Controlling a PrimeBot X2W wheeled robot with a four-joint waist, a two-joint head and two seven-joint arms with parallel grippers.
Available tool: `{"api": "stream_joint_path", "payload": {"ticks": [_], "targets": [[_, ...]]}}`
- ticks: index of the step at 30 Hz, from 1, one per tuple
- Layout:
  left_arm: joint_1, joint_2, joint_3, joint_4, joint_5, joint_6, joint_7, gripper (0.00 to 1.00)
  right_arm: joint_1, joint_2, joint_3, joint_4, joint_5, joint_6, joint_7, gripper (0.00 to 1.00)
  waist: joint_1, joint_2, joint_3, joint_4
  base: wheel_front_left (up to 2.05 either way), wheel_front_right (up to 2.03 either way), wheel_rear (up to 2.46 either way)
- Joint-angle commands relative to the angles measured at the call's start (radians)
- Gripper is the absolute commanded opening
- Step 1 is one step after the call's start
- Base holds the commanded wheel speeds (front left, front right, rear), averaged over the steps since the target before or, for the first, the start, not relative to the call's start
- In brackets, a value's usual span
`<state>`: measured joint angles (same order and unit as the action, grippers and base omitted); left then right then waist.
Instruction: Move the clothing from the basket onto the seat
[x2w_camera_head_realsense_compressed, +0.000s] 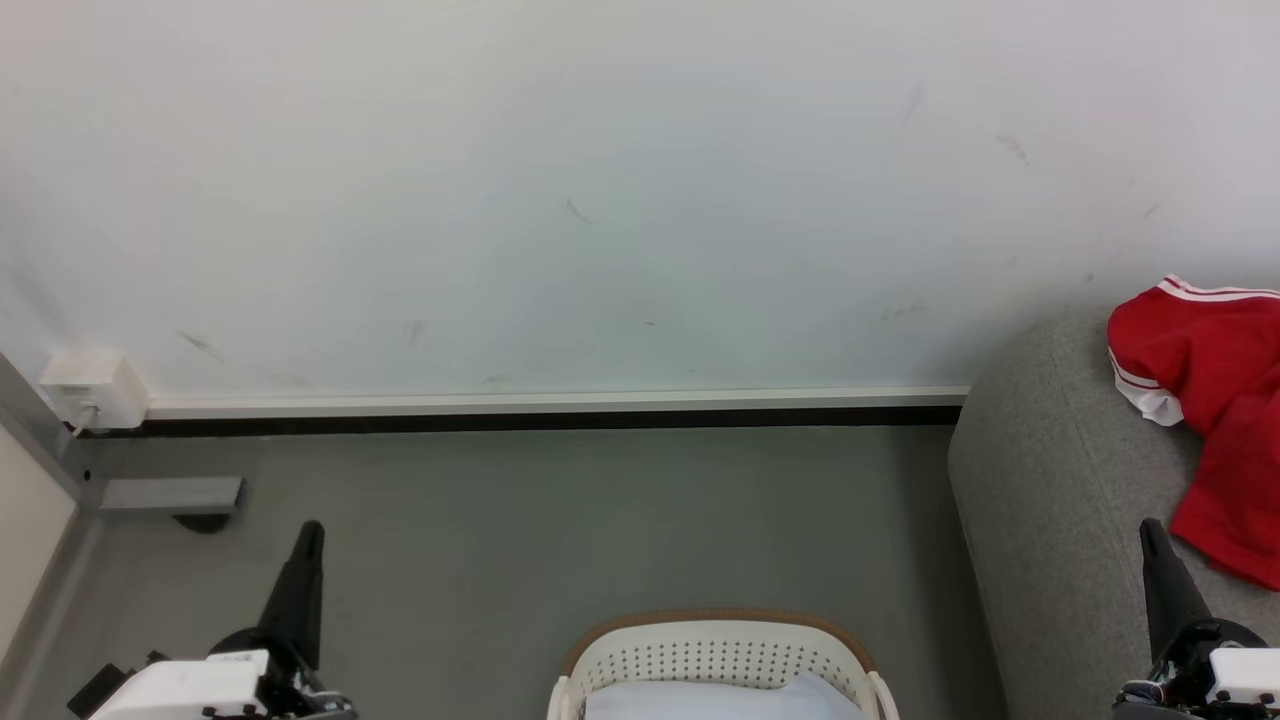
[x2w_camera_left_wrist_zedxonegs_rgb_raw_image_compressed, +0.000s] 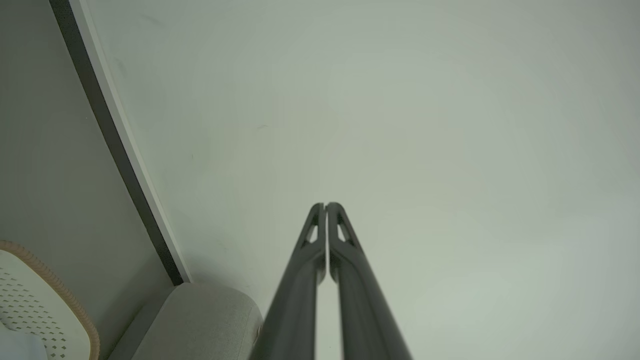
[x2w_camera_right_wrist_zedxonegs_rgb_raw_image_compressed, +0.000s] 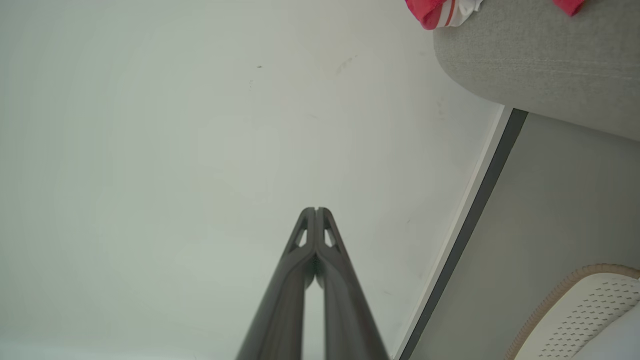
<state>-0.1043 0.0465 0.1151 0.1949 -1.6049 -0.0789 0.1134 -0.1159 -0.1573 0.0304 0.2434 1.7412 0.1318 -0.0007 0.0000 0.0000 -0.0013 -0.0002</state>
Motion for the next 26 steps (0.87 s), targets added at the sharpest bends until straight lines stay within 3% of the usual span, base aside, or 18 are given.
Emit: {"api": "stream_joint_path", "payload": {"ticks": [1, 26], "targets": [[-0.007, 0.007, 0.002, -0.003, -0.013, -0.004, 0.004, 0.00, -0.002, -0.008, 0.002, -0.003, 0.000, -0.002, -0.002, 0.00, 0.0000, 0.0000, 0.000, 0.000, 0.00, 0.00, 0.00], [-0.007, 0.007, 0.002, -0.003, -0.014, -0.004, 0.004, 0.00, -0.001, -0.020, 0.017, -0.006, 0.016, -0.002, -0.016, 0.00, 0.0000, 0.0000, 0.000, 0.000, 0.00, 0.00, 0.00]]}}
